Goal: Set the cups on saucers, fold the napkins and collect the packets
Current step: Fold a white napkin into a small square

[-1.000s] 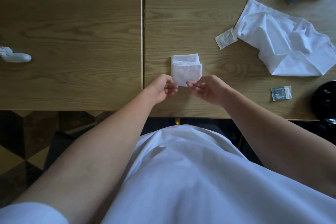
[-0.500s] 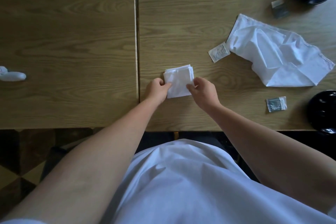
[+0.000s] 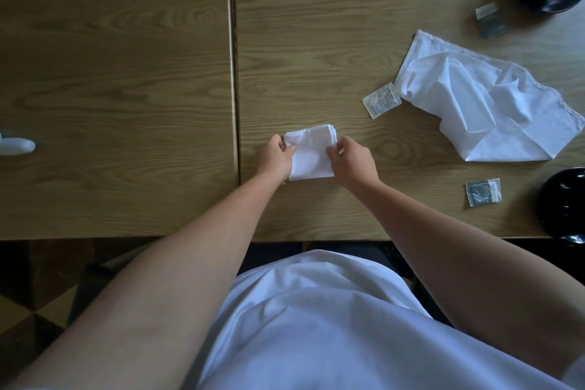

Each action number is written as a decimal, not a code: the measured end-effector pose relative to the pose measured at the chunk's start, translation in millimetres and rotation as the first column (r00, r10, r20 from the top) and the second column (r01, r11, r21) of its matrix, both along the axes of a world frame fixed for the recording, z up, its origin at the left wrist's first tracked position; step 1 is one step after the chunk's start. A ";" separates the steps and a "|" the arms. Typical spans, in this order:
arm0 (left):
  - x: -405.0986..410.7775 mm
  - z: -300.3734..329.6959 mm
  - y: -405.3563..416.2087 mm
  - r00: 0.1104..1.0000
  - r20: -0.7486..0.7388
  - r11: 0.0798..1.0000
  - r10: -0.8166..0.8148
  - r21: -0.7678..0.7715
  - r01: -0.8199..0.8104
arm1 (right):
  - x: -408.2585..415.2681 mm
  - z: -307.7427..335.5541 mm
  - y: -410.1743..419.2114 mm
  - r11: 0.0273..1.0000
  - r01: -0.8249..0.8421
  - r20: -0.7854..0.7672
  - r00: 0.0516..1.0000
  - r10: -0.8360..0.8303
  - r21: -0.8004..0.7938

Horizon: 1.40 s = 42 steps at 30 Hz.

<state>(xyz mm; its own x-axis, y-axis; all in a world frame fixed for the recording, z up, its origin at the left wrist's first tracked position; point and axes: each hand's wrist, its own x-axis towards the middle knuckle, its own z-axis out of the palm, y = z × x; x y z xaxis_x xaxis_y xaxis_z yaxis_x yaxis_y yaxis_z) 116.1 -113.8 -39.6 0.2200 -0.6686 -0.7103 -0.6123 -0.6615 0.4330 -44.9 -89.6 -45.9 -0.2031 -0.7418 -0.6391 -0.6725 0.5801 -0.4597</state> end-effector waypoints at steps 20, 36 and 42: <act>-9.3 6.5 -16.9 0.510 0.226 0.539 -0.830 0.093 0.837 | 17.2 12.6 -30.3 0.665 -0.743 -0.199 0.642 0.740 0.075; -37.7 -9.9 -22.7 0.488 0.447 0.600 -0.750 0.150 0.786 | 28.0 -1.3 -46.0 0.678 -0.715 -0.304 0.616 0.727 0.172; -17.7 -8.3 -4.0 0.639 0.341 0.669 -0.690 -0.038 0.742 | 39.6 4.5 -37.0 0.786 -0.597 -0.267 0.740 0.617 0.160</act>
